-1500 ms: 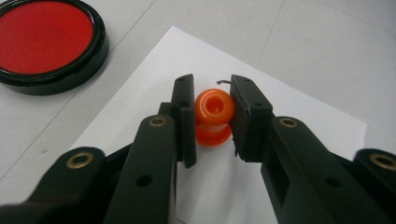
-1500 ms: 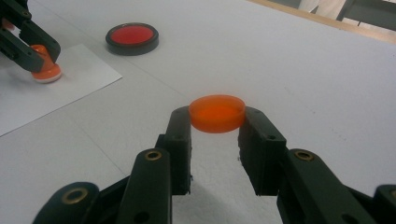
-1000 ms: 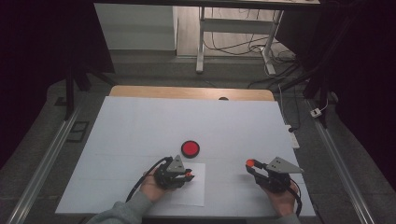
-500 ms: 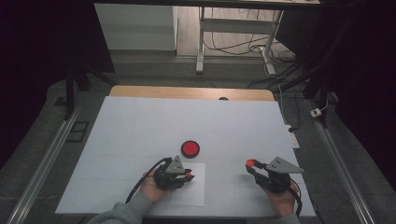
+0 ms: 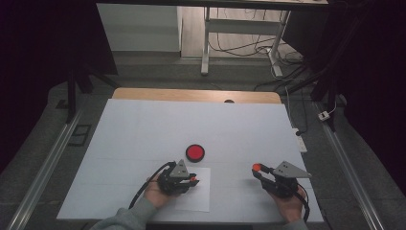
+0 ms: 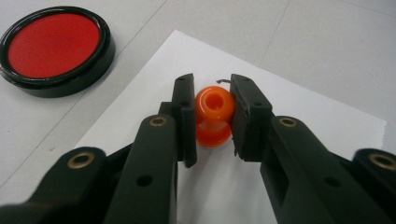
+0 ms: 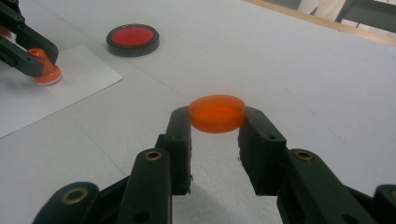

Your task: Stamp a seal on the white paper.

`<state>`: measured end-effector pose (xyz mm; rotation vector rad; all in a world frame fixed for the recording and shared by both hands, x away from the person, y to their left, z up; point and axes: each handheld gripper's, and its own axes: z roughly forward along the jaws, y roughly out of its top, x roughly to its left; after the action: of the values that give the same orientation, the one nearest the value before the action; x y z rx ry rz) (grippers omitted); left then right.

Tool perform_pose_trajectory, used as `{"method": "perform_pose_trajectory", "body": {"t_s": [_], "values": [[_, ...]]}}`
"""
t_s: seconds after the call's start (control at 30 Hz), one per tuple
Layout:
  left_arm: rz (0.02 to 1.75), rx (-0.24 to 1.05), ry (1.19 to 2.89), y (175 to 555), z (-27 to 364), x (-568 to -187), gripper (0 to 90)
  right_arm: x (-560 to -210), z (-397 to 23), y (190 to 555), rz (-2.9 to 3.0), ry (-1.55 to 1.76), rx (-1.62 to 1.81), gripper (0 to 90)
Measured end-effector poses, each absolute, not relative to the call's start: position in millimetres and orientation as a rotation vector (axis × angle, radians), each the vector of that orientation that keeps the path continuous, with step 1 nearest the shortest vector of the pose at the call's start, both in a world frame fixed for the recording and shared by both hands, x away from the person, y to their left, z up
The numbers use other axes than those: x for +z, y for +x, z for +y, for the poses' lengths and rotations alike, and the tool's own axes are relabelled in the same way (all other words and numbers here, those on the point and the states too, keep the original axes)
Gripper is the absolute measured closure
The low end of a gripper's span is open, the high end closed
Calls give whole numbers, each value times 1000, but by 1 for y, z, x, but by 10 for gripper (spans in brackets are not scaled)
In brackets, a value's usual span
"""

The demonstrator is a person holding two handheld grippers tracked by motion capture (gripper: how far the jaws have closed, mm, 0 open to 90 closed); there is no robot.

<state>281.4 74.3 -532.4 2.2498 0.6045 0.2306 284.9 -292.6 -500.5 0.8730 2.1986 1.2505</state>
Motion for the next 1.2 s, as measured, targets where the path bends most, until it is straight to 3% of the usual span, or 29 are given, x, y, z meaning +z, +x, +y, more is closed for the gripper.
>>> {"method": "perform_pose_trajectory", "body": {"t_s": [0.53,0.8,1.2], "values": [[630,218,2233,282,75,-532,725,-501,-291,285,2201,868,1257,646],[664,195,2056,285,92,-513,722,-501,-293,286,2199,872,1255,646],[652,191,2057,286,96,-506,724,-501,-292,285,2200,869,1254,646]]}}
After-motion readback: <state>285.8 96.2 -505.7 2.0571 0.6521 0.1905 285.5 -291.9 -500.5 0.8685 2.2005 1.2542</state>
